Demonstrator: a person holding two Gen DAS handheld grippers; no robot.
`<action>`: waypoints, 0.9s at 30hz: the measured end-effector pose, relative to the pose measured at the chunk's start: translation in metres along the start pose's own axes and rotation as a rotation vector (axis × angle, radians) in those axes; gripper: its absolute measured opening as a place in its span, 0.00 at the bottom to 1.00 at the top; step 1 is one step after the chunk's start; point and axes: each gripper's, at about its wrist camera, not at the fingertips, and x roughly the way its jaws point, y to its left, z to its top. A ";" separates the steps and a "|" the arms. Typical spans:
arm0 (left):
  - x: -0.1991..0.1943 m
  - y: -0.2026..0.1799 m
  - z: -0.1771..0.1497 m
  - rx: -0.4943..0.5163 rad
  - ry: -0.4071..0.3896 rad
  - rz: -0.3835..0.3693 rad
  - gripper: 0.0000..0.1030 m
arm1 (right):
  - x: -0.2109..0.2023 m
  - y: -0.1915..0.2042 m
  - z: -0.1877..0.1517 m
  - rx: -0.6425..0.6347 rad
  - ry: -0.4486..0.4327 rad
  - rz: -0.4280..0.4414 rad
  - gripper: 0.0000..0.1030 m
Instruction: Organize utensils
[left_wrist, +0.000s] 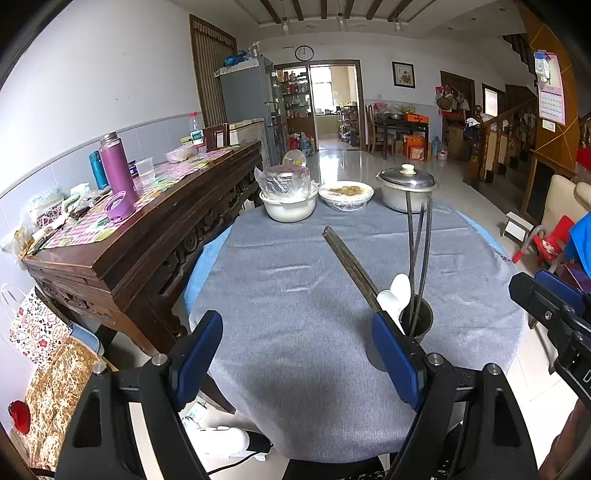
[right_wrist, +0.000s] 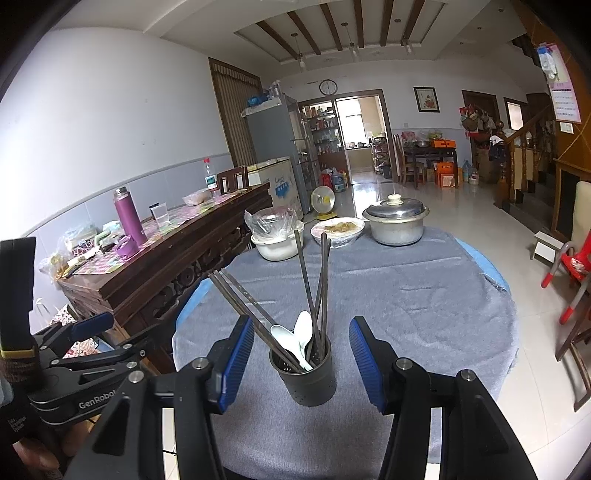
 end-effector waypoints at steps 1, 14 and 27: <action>-0.001 0.000 0.000 -0.001 -0.001 0.000 0.81 | -0.001 0.000 0.001 -0.001 -0.001 0.000 0.56; 0.001 -0.002 0.008 -0.019 -0.011 0.007 0.81 | 0.001 -0.005 0.007 0.009 -0.002 0.000 0.56; 0.022 -0.002 0.009 -0.019 0.014 0.047 0.81 | 0.024 -0.012 0.007 0.025 0.034 0.020 0.57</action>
